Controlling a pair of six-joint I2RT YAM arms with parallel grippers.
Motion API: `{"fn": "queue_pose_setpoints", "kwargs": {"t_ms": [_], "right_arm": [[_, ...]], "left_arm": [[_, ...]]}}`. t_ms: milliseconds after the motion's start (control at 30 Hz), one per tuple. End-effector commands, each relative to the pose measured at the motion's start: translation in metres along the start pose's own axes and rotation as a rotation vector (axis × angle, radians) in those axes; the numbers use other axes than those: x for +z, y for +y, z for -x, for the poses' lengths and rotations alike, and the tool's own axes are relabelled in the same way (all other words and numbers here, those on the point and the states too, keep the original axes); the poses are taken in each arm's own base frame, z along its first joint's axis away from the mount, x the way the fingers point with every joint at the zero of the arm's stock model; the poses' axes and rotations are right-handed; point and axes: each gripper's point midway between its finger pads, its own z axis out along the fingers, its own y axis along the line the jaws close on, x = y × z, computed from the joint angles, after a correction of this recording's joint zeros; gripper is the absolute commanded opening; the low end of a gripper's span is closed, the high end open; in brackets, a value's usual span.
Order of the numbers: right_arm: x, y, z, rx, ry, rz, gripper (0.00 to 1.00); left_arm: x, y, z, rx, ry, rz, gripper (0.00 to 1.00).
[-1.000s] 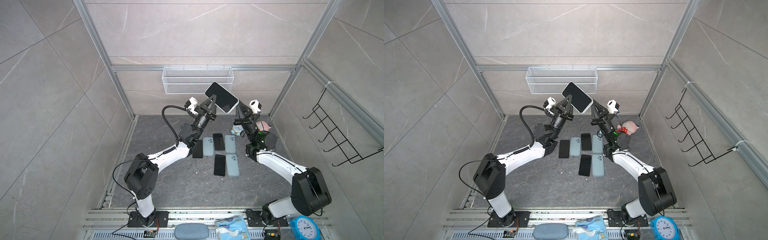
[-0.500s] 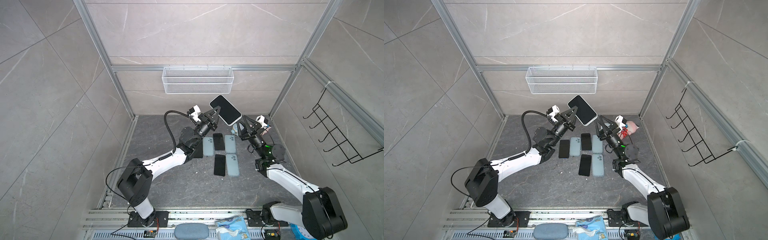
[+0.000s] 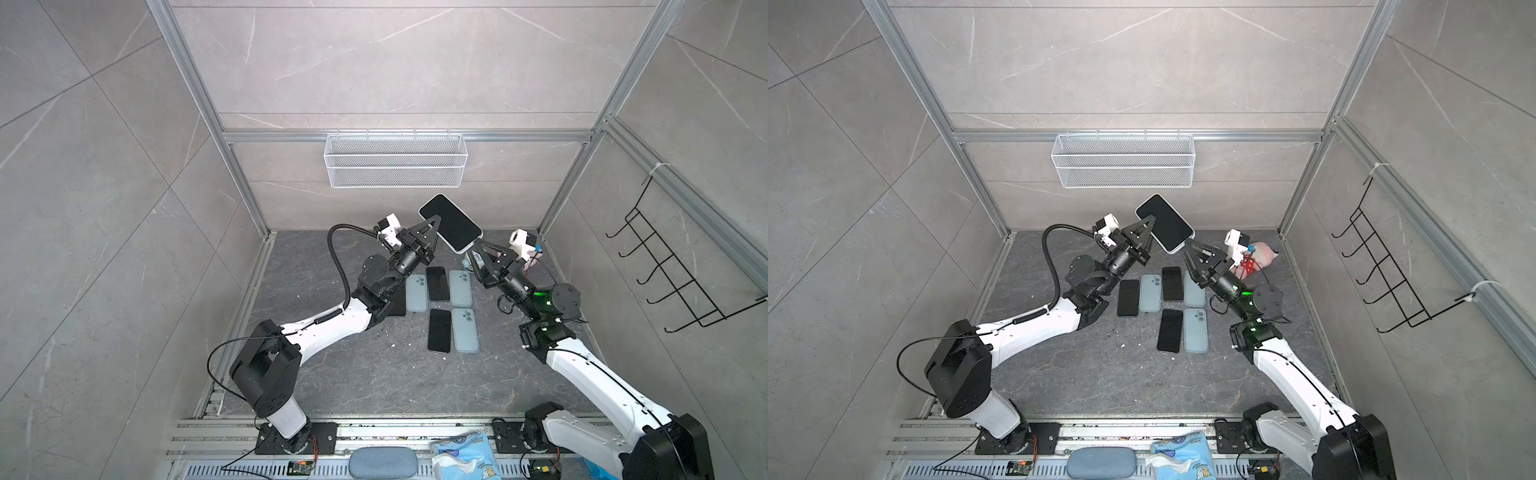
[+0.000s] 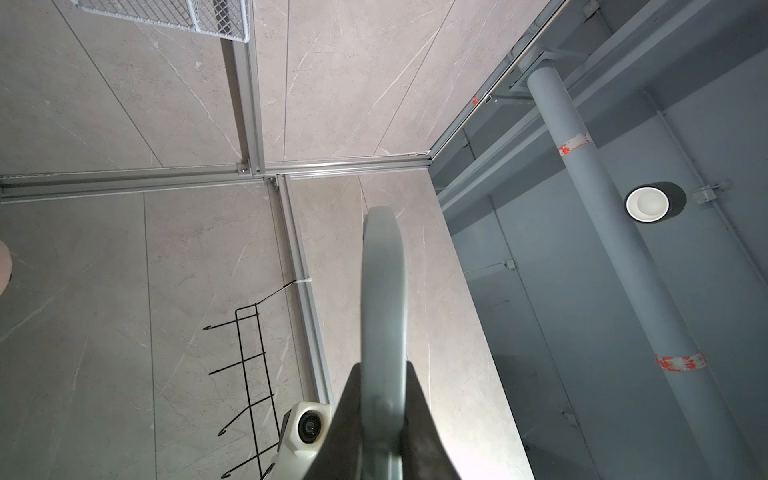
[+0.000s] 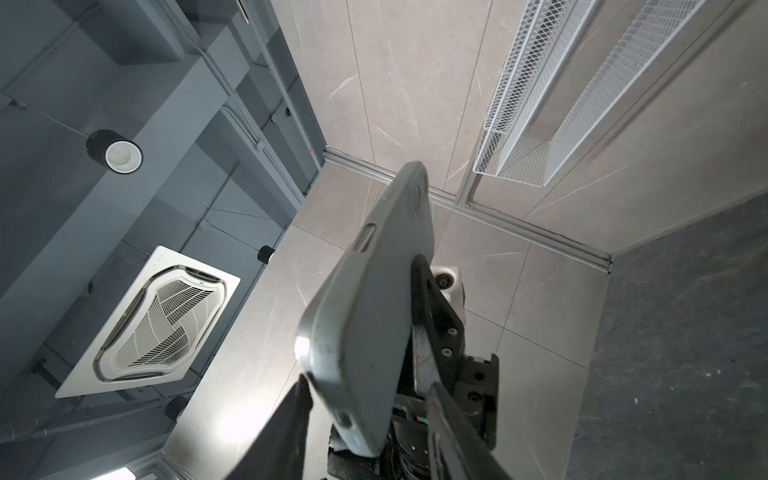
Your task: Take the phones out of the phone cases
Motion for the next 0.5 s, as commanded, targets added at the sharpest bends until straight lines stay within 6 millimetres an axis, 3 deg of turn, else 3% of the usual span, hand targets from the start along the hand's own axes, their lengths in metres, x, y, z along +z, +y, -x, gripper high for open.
{"fn": "queue_pose_setpoints", "kwargs": {"t_ms": [0, 467], "right_arm": [[0.003, 0.003, -0.004, -0.028, 0.021, 0.006, 0.46], [0.005, -0.011, -0.008, -0.009, 0.029, -0.014, 0.37]], "left_arm": [[-0.002, -0.049, -0.004, -0.014, 0.008, -0.145, 0.00], [-0.002, -0.053, -0.006, -0.016, 0.013, -0.164, 0.00]]}}
